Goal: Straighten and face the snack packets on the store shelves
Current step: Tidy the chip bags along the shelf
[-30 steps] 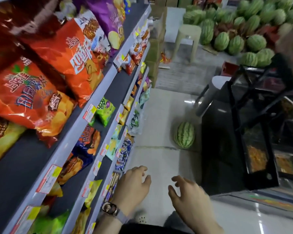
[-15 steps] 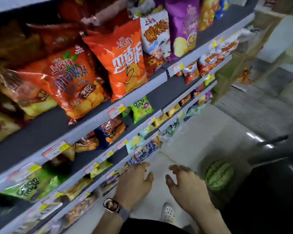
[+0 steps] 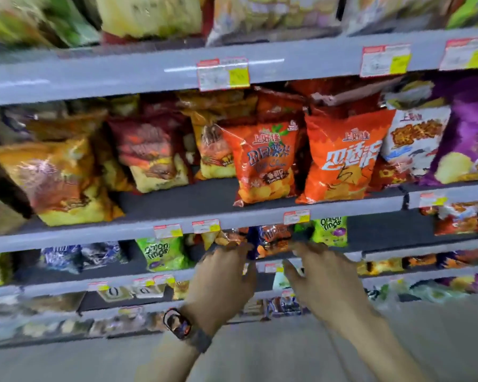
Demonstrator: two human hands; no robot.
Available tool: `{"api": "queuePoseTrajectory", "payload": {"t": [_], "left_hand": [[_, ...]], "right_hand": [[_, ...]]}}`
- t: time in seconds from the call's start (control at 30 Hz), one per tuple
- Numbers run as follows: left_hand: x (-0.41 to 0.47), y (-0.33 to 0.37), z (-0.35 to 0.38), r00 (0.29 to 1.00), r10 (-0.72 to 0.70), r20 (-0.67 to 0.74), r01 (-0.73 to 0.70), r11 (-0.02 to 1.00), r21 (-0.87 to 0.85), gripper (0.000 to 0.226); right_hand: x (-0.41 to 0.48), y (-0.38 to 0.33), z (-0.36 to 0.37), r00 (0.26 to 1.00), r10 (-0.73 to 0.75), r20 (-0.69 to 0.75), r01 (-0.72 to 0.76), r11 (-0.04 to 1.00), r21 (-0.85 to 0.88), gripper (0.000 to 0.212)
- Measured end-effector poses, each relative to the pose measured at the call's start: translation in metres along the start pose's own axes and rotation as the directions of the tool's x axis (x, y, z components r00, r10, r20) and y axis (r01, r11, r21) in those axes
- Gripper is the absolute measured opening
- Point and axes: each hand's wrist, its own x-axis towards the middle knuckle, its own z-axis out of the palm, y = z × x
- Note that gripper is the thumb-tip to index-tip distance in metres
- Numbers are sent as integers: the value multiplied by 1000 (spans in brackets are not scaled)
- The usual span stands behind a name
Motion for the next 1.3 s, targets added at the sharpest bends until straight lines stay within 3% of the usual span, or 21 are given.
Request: {"api": "queuePoseTrajectory", "payload": {"t": [0.17,0.4,0.67,0.83,0.9,1.03,1.13,1.3], "left_hand": [[8,-17,-104,952,40,-304,-20,997,70,37],[5,-31,-235,774,143,-617,-42,984,175,46],[-5,-56,-381,492,211,-845,21,967,253,42],[-12,-66,-457,336,242,-910,-73,970,231,43],[-9,-69,-488,292,261,-920,-60,965,255,46],[7,-99,-552,313,189,-931,101,968,231,56],[22,-137,-590,318,96,-943,252,951,181,45],[36,-200,-628,277,-98,-956,376,926,14,81]], "right_hand": [[51,-64,-82,937,-240,-253,253,967,20,42],[97,-146,-195,689,-361,-629,432,901,-43,33],[141,-227,-305,413,-430,-803,534,828,-168,33],[160,-278,-368,281,-425,-861,577,791,-203,43],[166,-300,-392,315,-460,-830,572,790,-221,45],[196,-339,-430,523,-412,-746,560,826,-64,41],[230,-368,-443,625,-381,-681,576,814,73,61],[264,-409,-448,780,-307,-545,530,787,316,93]]}}
